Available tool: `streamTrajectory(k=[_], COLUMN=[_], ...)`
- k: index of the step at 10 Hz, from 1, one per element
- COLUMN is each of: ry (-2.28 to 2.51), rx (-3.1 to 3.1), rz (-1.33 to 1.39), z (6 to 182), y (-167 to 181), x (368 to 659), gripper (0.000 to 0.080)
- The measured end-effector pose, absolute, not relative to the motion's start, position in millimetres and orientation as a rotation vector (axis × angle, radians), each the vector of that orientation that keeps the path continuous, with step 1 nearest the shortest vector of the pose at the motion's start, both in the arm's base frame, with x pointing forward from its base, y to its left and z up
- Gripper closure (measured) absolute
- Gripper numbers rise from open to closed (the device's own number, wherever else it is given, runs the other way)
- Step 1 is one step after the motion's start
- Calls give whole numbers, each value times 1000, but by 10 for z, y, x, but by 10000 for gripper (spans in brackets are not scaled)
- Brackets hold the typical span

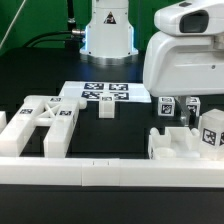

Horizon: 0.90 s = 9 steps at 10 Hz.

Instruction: Assemble chair

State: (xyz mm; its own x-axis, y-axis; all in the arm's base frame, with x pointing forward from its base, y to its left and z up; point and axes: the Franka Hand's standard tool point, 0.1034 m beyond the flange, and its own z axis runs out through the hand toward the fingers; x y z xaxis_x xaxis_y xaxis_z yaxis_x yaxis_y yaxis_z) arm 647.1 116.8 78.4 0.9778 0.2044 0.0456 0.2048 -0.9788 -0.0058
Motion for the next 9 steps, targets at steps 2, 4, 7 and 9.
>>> streamTrajectory(k=[2, 4, 7, 9], ry=[-498, -771, -762, -720], rx=[-3112, -3081, -3083, -3092], rz=[-71, -76, -75, -77], z=[785, 786, 786, 787], y=[1173, 1193, 1183, 1182], x=[6470, 6474, 6475, 6477], gripper=[151, 151, 349, 514])
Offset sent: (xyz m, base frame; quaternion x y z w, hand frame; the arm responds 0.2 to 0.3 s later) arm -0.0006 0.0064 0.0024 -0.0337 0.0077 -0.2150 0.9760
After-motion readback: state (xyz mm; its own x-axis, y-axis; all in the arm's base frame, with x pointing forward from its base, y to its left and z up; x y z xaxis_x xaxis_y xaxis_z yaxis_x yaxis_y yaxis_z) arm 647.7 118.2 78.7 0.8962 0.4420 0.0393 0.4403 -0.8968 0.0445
